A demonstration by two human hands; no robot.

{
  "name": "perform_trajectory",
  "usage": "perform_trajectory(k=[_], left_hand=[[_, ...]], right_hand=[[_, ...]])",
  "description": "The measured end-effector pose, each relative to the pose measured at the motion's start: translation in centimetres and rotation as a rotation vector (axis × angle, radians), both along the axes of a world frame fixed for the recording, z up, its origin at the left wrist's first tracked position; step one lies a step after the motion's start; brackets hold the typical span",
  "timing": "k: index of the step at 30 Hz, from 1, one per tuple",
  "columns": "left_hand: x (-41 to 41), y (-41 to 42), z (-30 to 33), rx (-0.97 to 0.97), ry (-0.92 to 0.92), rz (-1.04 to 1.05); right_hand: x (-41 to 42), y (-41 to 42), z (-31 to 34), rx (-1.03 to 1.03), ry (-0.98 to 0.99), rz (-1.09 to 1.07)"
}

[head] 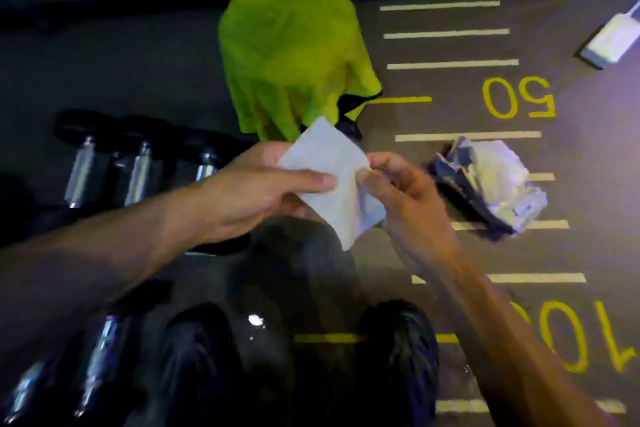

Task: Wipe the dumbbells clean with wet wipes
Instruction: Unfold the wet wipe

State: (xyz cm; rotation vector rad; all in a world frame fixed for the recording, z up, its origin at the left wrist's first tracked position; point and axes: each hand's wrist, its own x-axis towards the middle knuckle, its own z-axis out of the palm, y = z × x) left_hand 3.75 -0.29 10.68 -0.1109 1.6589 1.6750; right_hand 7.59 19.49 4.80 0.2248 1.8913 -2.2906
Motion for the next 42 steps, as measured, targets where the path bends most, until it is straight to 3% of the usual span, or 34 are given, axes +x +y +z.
perform_trajectory(k=[5, 8, 10, 15, 18, 21, 29, 37, 42], left_hand=[[4.9, -7.4, 4.6, -0.279, 0.212, 0.01], [7.5, -10.5, 6.0, -0.305, 0.291, 0.069], [9.1, -11.6, 6.3, -0.281, 0.338, 0.083], [11.3, -13.1, 3.7, -0.171, 0.342, 0.186], [11.7, -13.2, 0.8, -0.196, 0.342, 0.215], [11.8, -13.3, -2.3, -0.217, 0.344, 0.24], [10.9, -13.4, -6.5, -0.028, 0.235, 0.314], [10.0, -13.4, -8.5, 0.296, 0.053, 0.567], [8.7, -14.1, -8.8, 0.337, -0.046, 0.68]], right_hand=[[3.5, -7.0, 2.3, 0.073, 0.104, 0.072], [5.4, -10.1, 4.4, 0.164, 0.291, 0.155], [6.1, -12.1, 5.4, 0.182, 0.312, 0.272], [7.3, -14.6, 5.3, -0.082, -0.093, 0.336], [7.7, -14.4, 4.1, -0.116, -0.269, 0.343], [7.6, -14.4, 2.6, -0.081, -0.345, 0.307], [5.0, -14.3, -1.1, -0.063, -0.437, 0.273], [3.6, -15.2, -2.3, 0.307, -0.103, 0.188], [2.2, -15.4, -2.4, 0.382, -0.003, 0.124]])
